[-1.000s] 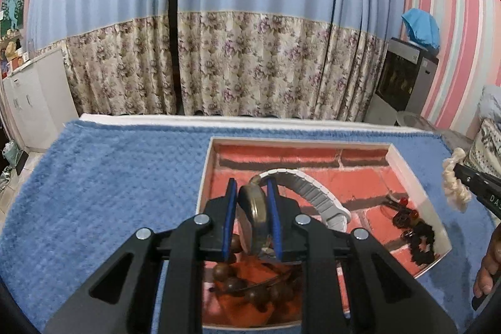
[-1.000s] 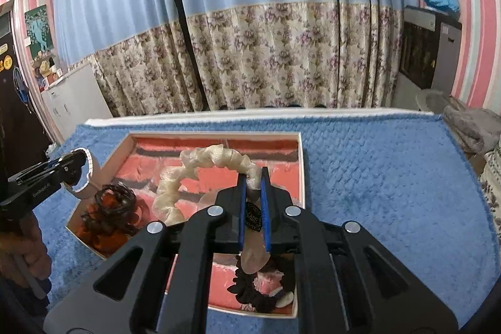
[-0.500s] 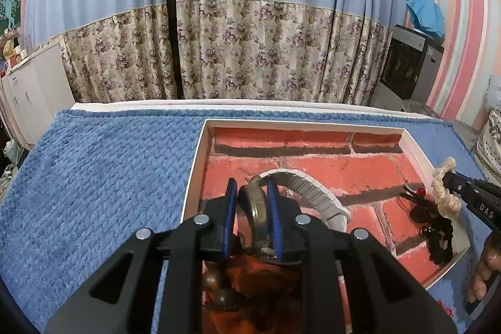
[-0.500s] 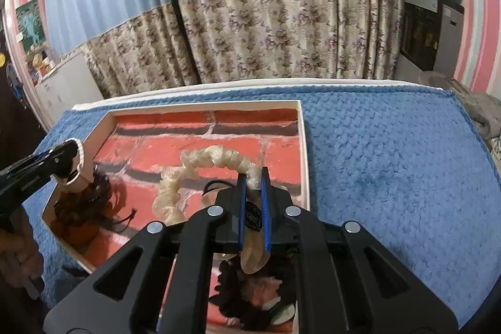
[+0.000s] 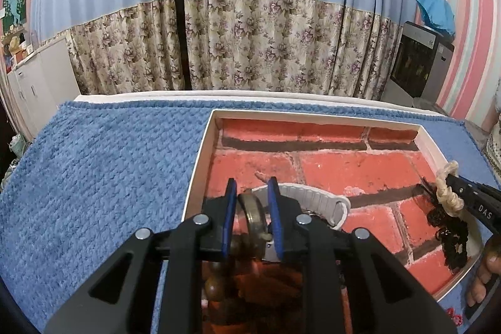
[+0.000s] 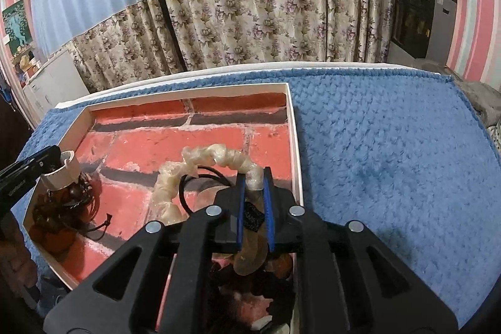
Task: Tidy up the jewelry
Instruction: 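Carry the watch and scrunchie over the tray and lower them inside, then open both tools to release the watch and scrunchie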
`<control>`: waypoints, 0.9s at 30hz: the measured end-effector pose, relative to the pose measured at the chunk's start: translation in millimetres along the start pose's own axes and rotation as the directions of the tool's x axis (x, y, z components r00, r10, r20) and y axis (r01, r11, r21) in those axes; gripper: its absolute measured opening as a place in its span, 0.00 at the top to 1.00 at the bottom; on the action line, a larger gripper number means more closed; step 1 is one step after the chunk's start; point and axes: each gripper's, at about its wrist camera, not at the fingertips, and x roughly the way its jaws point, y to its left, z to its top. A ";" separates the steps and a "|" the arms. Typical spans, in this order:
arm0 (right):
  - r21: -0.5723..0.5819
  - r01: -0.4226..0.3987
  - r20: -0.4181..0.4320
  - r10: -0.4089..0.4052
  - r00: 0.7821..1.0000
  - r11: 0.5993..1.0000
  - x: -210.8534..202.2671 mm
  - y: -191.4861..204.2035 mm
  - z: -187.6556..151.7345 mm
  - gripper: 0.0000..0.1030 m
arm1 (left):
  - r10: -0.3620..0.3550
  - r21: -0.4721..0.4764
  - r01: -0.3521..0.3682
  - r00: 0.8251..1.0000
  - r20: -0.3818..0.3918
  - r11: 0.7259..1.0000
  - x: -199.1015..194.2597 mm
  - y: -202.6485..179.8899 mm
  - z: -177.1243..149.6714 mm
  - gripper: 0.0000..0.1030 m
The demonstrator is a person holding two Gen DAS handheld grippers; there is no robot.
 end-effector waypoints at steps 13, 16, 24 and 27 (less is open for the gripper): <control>0.004 -0.021 0.028 0.021 0.999 1.000 -9.3 0.0 3.1 0.68 | -0.023 0.009 0.023 0.999 0.025 1.000 -8.6 -3.3 4.3 0.56; 0.004 -0.025 0.032 0.024 0.999 1.000 -13.5 0.8 2.0 0.68 | -0.024 0.014 0.024 0.999 0.022 1.000 -9.1 -3.5 4.6 0.55; 0.013 -0.023 0.041 0.023 0.999 1.000 -19.0 -3.3 0.3 0.66 | -0.052 -0.016 0.053 0.999 0.004 0.998 -9.3 -3.1 4.9 0.46; 0.010 -0.020 0.040 0.020 0.999 1.000 -19.5 -3.8 -0.5 0.66 | -0.059 -0.011 0.059 0.998 0.003 0.998 -11.4 -5.1 4.3 0.46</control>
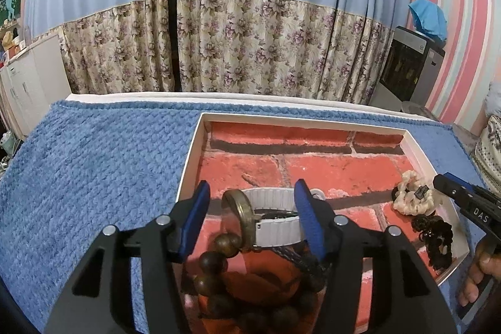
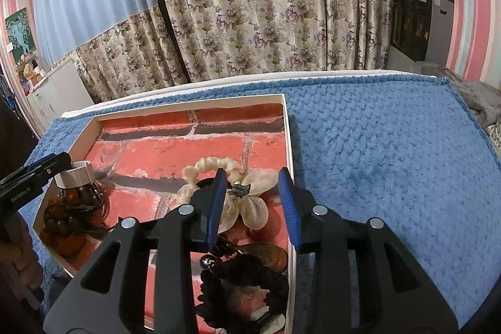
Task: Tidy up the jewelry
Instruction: 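Open both tools to release the watch and scrunchie, then withdraw both tools toward the black claw clip and red string charm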
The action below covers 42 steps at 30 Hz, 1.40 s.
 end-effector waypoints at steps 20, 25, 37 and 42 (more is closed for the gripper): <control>0.007 -0.009 0.110 0.008 0.994 1.000 -73.0 -9.6 15.5 0.57 | 0.045 -0.035 -0.041 0.989 0.139 0.999 -91.5 25.9 17.2 0.41; -0.019 0.009 0.128 -0.006 0.992 1.000 -115.3 -17.0 -5.7 0.54 | 0.077 -0.013 -0.076 0.986 0.148 0.997 -133.1 36.0 -11.2 0.39; 0.017 0.080 0.072 -0.081 0.994 0.997 -171.5 -34.4 -126.2 0.45 | 0.125 -0.039 -0.123 0.991 0.056 0.992 -175.8 46.4 -128.5 0.30; 0.041 0.074 0.032 -0.075 0.997 0.996 -176.0 -34.4 -154.1 0.38 | 0.098 -0.052 -0.098 0.995 0.002 0.994 -177.1 47.2 -164.8 0.29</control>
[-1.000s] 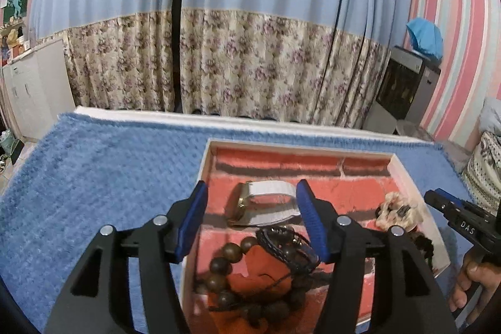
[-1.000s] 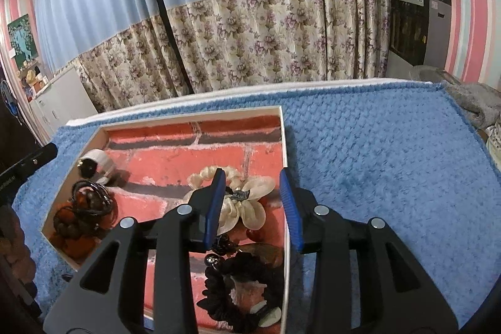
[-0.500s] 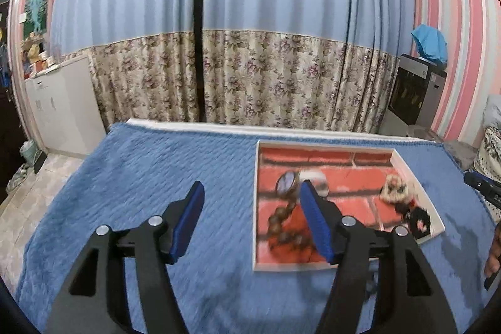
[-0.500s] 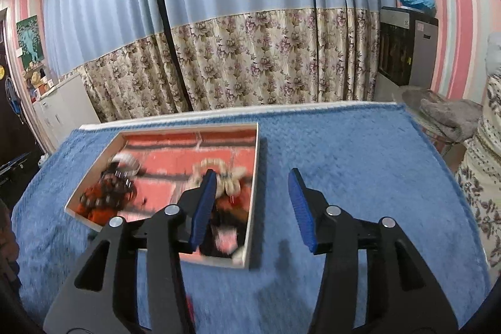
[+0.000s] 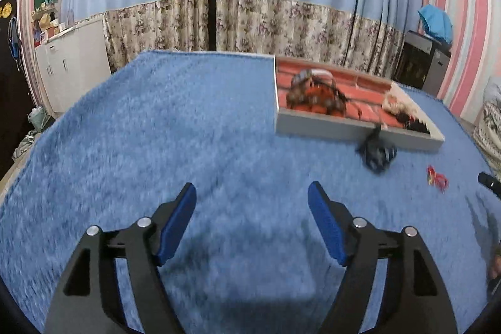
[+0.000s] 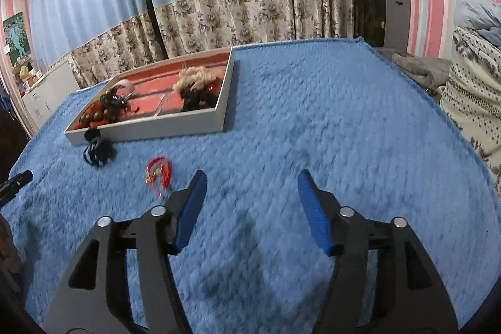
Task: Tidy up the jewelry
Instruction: 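Withdraw both tools toward the black claw clip and red string charm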
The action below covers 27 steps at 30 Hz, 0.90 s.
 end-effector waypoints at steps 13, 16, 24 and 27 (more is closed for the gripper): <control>-0.084 -0.069 -0.029 0.067 0.997 0.994 4.6 47.2 -2.3 0.32 | -0.005 0.053 0.008 0.998 -0.063 0.999 0.2 -38.4 1.3 0.28; -0.119 -0.068 -0.041 0.064 0.997 0.991 12.5 60.2 4.9 0.32 | -0.030 0.077 0.035 0.998 -0.061 0.996 4.5 -58.3 11.8 0.28; -0.178 -0.079 -0.144 0.053 0.988 0.981 59.3 81.6 11.7 0.52 | -0.084 0.097 0.093 0.992 -0.096 0.991 36.8 -98.9 32.6 0.28; -0.191 -0.092 -0.171 0.059 0.983 0.977 69.4 84.3 12.9 0.55 | -0.101 0.104 0.113 0.989 -0.110 0.988 47.7 -110.3 33.6 0.28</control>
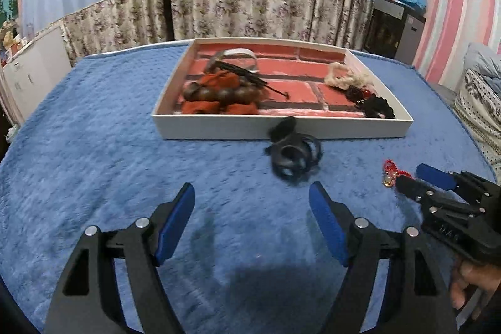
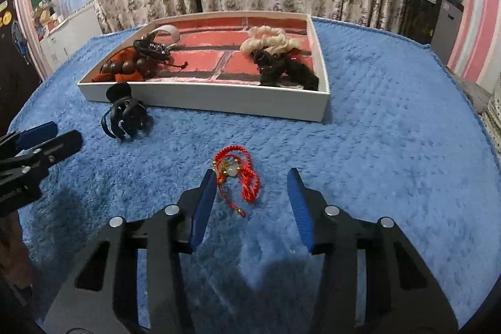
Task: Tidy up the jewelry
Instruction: 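Withdraw both tools toward the black claw clip and red string charm, then grasp the black claw clip with the left tool while the right tool grasps the red string charm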
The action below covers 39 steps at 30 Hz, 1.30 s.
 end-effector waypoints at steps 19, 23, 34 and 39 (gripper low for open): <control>-0.008 -0.010 -0.028 0.010 1.000 1.000 29.4 -15.1 20.6 0.94 | -0.022 0.017 0.023 0.997 -0.070 1.000 57.8 -23.8 18.5 0.43; 0.002 -0.019 -0.028 0.019 0.999 1.000 30.0 -16.3 20.5 0.94 | -0.033 0.015 0.035 0.997 -0.072 0.999 58.8 -22.1 17.3 0.55; 0.022 -0.034 0.020 0.033 0.999 0.999 16.7 -19.1 18.0 0.94 | -0.043 0.023 0.044 0.999 -0.032 0.999 36.2 -17.8 10.5 0.56; 0.044 -0.075 0.062 0.073 0.995 0.996 -2.2 -14.8 18.9 0.94 | -0.034 0.018 0.034 0.999 0.002 0.999 17.4 -10.3 11.6 0.56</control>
